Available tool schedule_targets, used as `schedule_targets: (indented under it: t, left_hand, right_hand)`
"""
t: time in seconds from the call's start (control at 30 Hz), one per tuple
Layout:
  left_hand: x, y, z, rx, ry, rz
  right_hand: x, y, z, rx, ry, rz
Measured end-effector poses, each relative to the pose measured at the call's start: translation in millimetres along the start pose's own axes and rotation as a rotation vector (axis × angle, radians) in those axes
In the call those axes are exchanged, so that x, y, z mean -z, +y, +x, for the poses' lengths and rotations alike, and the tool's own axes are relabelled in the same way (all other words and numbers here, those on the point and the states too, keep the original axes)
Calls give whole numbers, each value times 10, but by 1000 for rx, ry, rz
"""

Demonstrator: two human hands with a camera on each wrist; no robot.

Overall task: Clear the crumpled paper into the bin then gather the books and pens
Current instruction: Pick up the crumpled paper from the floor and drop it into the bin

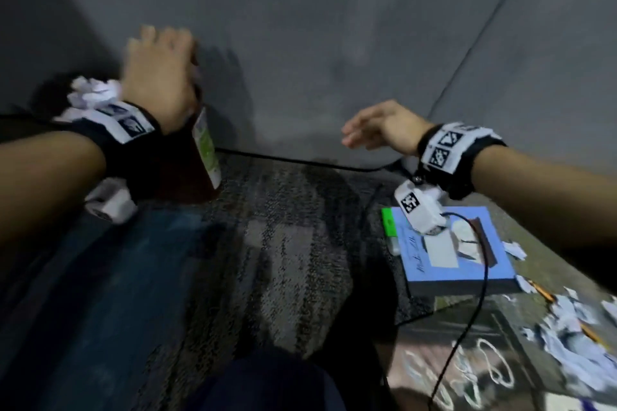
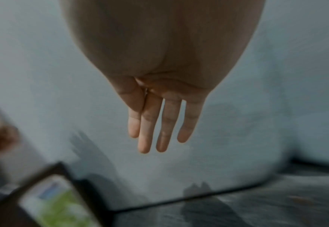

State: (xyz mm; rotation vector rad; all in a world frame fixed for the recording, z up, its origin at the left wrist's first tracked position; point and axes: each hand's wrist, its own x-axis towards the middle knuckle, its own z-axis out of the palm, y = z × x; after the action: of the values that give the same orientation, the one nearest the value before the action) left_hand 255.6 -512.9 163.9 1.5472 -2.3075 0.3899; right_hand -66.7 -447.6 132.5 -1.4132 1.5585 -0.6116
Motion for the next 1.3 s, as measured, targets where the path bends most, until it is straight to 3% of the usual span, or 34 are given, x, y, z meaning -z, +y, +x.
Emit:
schedule_targets:
  t: [0.1,0.17,0.3,0.43,0.6,0.73,0.93,1.07,1.17,1.23,1.3]
  left_hand:
    - [-265,914,-10,-278,-155,-268]
    - [-484,1496,-49,-381,-305,-357]
    - [-843,2340,-160,-423,-471,-370]
    - [-1128,2763,-250,-432,-553,-345]
    - [-1390,3306,-298,-500,-651,-357]
    - [-1682,3892,-332,-550,-773,-414]
    - [-2074,4500,-409,-564,-786,-285]
    - [-2203,4533,-444,-506,-708,-284]
    - [-2166,4563,-398,-470,-755,-311]
    - [-2095,4622,-387,-479,-773,-313]
    - [-2026,4733,-441,-493,-751,-388]
  right_hand:
    - [342,633,-293,-147,70,54]
    - [537,979,-525,-229,104,32]
    - [841,1480,-874,-331,145,-60]
    - [1030,1903,-999,-371,131,-185]
    - [1177,2398,-1182,-364,217,-563]
    - [1316,2896,-1415,-416,244,-597]
    - [1595,3556,-1890,-588,329,-681]
    - [1641,3659,-1935,-476,367,-688]
    - [1561,3647,-1697,-350,262,-697]
    - [1484,3636,-1521,-357,164,-718]
    - [1455,3613,-1432,-409,159,-741]
